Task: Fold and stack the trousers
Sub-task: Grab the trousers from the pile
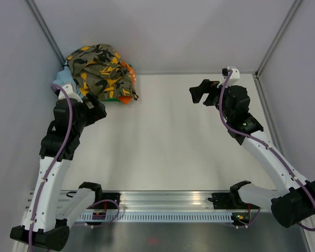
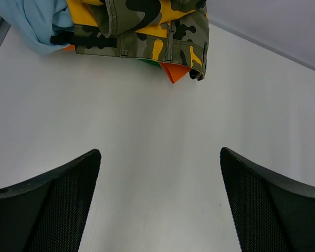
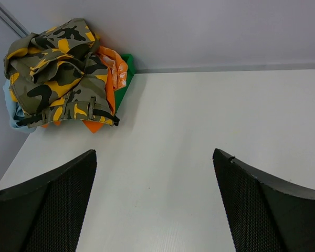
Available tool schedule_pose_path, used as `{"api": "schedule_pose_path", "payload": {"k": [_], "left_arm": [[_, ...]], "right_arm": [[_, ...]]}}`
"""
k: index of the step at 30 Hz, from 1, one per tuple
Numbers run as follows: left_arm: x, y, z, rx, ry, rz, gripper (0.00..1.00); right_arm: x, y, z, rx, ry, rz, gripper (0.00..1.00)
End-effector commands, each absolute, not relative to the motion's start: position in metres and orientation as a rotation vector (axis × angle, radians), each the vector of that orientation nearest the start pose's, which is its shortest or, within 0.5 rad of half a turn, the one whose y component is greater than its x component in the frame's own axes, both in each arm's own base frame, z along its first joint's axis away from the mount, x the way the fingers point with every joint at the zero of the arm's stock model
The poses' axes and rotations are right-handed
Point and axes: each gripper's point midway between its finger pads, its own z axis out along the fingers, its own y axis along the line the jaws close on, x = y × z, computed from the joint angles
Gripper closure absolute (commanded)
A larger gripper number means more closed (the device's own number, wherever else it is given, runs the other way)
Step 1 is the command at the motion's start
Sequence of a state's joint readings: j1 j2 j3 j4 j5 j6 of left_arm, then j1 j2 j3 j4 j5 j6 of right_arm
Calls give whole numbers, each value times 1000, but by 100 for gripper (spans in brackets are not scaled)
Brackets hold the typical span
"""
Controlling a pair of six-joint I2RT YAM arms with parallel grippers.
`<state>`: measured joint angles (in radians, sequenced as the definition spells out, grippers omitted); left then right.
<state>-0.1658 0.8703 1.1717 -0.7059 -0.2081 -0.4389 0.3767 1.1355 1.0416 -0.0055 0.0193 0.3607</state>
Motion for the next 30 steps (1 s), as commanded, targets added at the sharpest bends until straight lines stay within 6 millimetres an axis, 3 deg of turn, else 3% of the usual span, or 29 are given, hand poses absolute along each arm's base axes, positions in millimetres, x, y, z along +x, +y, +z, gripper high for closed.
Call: {"api": "schedule_pose_path", "payload": {"k": [1, 8, 9, 10, 11, 13, 14, 16, 17, 19, 25, 26, 27, 30], "left_arm": [[282, -25, 315, -380, 1907, -165, 0], [297, -23, 306, -478, 1898, -170, 0], [308, -22, 295, -498, 1937, -144, 0], [315, -20, 294, -510, 1949, -136, 0], [325, -12, 306, -538, 1927, -130, 0], [351, -10, 296, -549, 1983, -141, 0], [362, -5, 311, -559, 1952, -145, 0], [382, 13, 317, -596, 1920, -125, 0], [395, 32, 319, -632, 1903, -101, 0], [416, 31, 332, -576, 1857, -160, 0], [464, 58, 323, -565, 1839, -92, 0], [473, 62, 330, -554, 1811, -106, 0], [483, 62, 323, -544, 1820, -126, 0], [503, 59, 328, -501, 1772, -173, 0]], "right_arm": [[372, 169, 351, -18, 1634, 611, 2], [371, 169, 346, -8, 1655, 612, 2], [370, 169, 343, -4, 1663, 611, 2], [370, 167, 340, 0, 1672, 606, 2], [370, 167, 337, 2, 1679, 601, 2], [371, 165, 332, 20, 1691, 595, 2], [370, 165, 329, 19, 1705, 591, 2], [371, 160, 319, 41, 1739, 558, 2], [371, 159, 318, 44, 1743, 551, 2], [372, 155, 313, 51, 1752, 527, 2], [375, 146, 310, 71, 1748, 466, 2], [376, 145, 311, 69, 1745, 456, 2], [376, 144, 311, 67, 1743, 453, 2], [380, 144, 309, 60, 1744, 439, 2]]}}
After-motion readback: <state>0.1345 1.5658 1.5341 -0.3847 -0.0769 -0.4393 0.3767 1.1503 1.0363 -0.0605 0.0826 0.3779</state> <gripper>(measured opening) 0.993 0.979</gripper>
